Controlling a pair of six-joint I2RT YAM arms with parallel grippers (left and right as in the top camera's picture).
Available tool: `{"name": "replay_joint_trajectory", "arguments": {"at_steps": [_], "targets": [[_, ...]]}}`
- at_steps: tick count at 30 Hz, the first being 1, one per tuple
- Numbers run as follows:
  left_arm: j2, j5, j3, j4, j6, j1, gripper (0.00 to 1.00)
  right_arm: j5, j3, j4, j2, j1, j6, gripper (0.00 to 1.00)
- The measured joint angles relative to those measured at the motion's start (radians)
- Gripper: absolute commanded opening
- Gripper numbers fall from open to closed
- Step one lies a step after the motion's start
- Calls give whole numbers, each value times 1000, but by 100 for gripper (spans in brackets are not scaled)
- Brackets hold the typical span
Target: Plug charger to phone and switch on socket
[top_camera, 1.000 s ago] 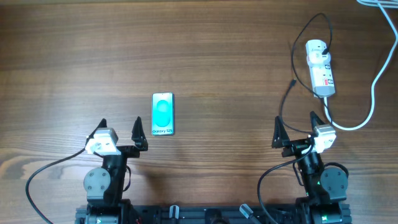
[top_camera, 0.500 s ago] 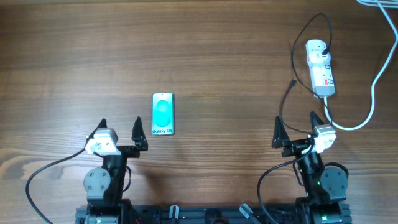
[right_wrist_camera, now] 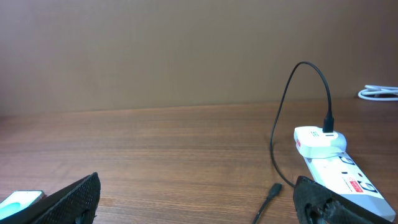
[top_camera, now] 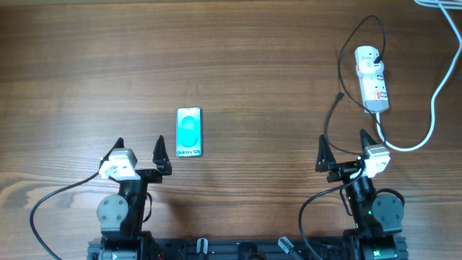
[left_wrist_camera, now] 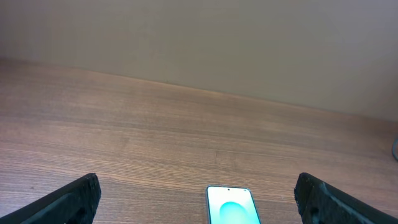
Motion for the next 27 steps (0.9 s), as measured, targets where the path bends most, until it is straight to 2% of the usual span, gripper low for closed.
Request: {"name": "replay_joint_trajectory", "arguments": {"at_steps": [4, 8, 13, 16, 27], "targets": [[0, 0, 0, 0, -10, 0, 100, 0, 0, 0, 0, 0, 0, 100], [0, 9, 11, -25, -77, 0, 100, 0, 0, 0, 0, 0, 0, 100], [45, 35, 178, -203, -108, 0, 100, 0, 0, 0, 0, 0, 0, 100], [114, 39, 284, -247, -111, 0, 100, 0, 0, 0, 0, 0, 0, 99], [649, 148, 817, -664, -115, 0, 100, 0, 0, 0, 0, 0, 0, 100]]}}
